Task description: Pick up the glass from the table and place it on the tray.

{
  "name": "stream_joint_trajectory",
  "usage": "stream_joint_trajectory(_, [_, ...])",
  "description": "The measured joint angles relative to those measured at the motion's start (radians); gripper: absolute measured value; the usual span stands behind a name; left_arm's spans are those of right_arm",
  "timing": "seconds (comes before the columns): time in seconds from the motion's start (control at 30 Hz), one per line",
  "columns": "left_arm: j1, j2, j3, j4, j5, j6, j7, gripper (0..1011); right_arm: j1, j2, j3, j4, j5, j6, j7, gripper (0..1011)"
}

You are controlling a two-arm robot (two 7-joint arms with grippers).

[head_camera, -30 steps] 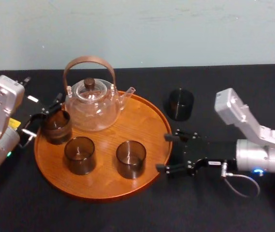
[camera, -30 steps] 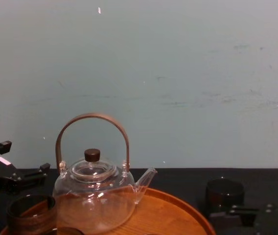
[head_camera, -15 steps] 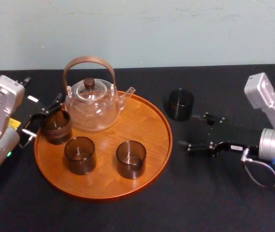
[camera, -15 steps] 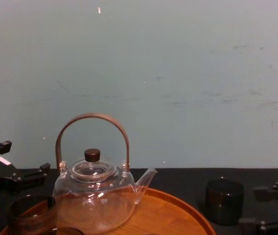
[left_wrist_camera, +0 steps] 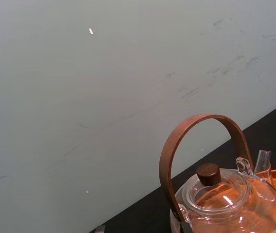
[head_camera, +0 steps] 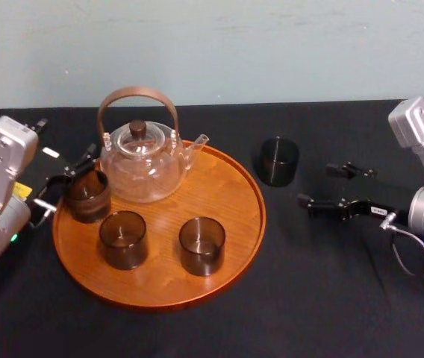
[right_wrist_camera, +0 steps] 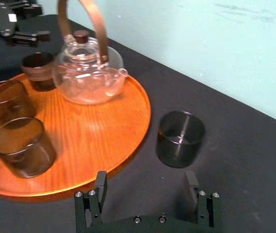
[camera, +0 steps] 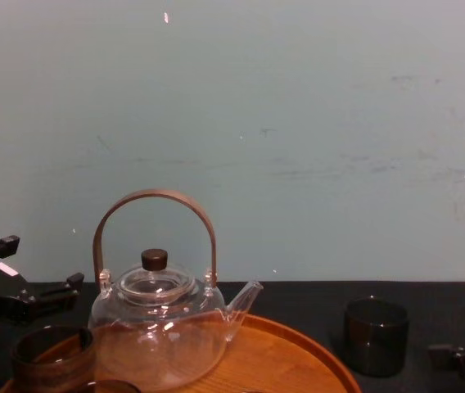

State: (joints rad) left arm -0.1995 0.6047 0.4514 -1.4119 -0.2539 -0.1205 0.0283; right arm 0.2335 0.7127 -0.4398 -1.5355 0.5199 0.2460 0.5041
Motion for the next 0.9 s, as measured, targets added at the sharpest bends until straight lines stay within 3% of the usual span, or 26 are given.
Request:
stream_joint_trajectory(0.37, [0.0,0.0,0.0,0.0,0.0,0.0,0.0,1001,0.031,-0.04,0.015,0.052,-0.003,0.065,-0.028,1002])
stream_joint_trajectory(0.9, [0.0,0.0,0.0,0.0,0.0,0.0,0.0,1001,0.107,-0.103,-0.001,0.151,-0.028,0.081,-0.023,1002])
